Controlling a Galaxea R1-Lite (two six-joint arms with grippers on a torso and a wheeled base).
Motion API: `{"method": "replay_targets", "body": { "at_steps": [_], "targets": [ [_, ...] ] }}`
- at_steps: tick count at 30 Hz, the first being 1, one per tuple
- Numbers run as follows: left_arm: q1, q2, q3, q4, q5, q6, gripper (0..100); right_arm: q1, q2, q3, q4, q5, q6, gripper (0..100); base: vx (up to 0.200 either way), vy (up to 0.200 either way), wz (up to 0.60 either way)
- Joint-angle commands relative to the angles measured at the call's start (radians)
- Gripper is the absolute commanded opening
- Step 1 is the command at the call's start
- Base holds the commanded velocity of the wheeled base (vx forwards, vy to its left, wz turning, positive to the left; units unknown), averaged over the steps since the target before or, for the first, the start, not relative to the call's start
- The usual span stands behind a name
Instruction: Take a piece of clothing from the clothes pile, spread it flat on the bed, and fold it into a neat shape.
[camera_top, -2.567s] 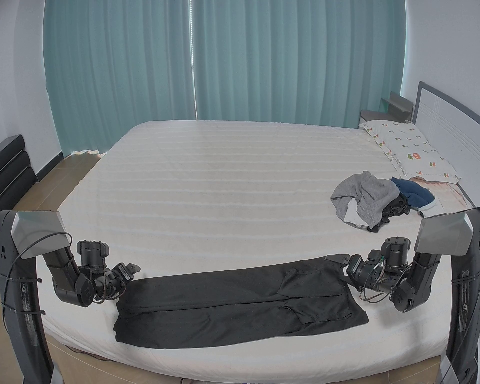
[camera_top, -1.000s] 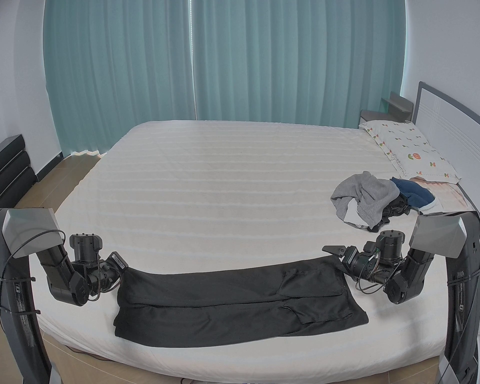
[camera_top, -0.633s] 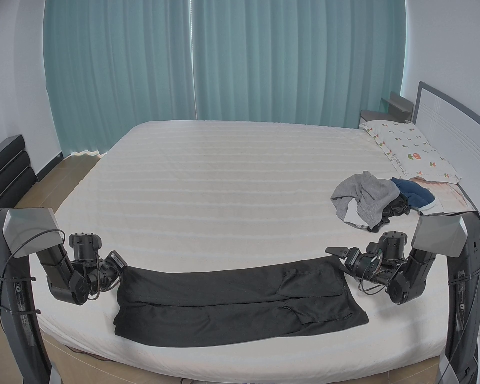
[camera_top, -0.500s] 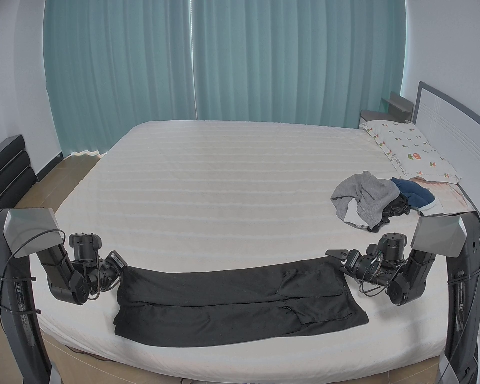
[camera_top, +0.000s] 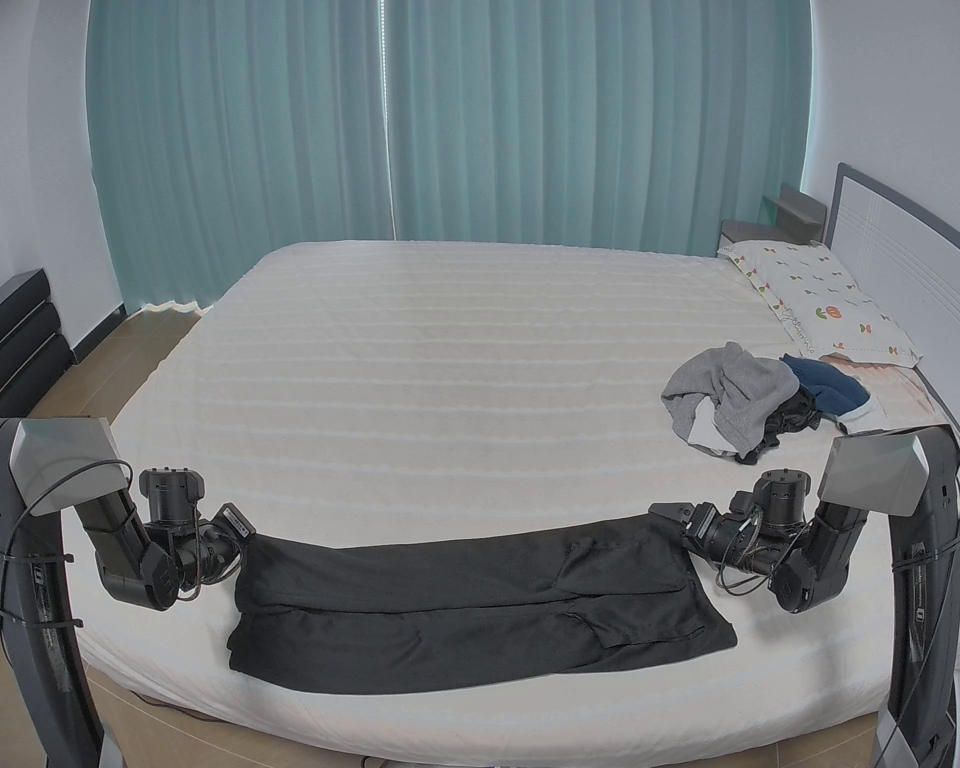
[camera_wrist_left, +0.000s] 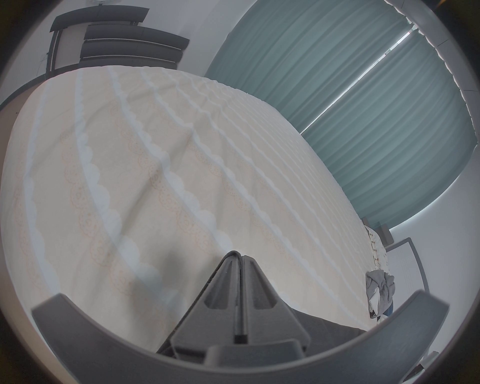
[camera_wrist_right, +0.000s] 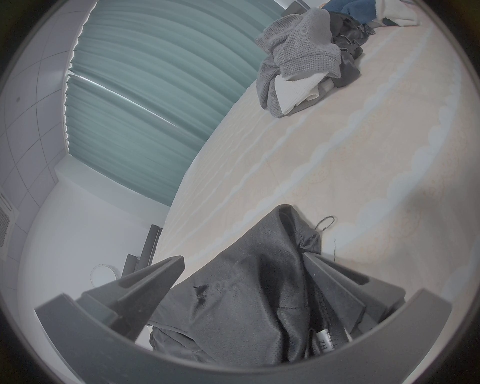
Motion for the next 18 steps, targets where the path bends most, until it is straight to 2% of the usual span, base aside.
{"method": "replay_targets", "body": {
  "at_steps": [1, 18],
  "targets": [
    [0.000, 0.000, 0.000, 0.001, 0.000, 0.000, 0, 0.001, 0.009, -0.007, 0.000, 0.001, 0.000, 0, 0.000, 0.000, 0.00],
    [0.003, 0.005, 0.000, 0.006, -0.002, 0.000, 0, -0.021, 0.010, -0.033, -0.002, 0.001, 0.000, 0, 0.000, 0.000, 0.00]
  ]
}}
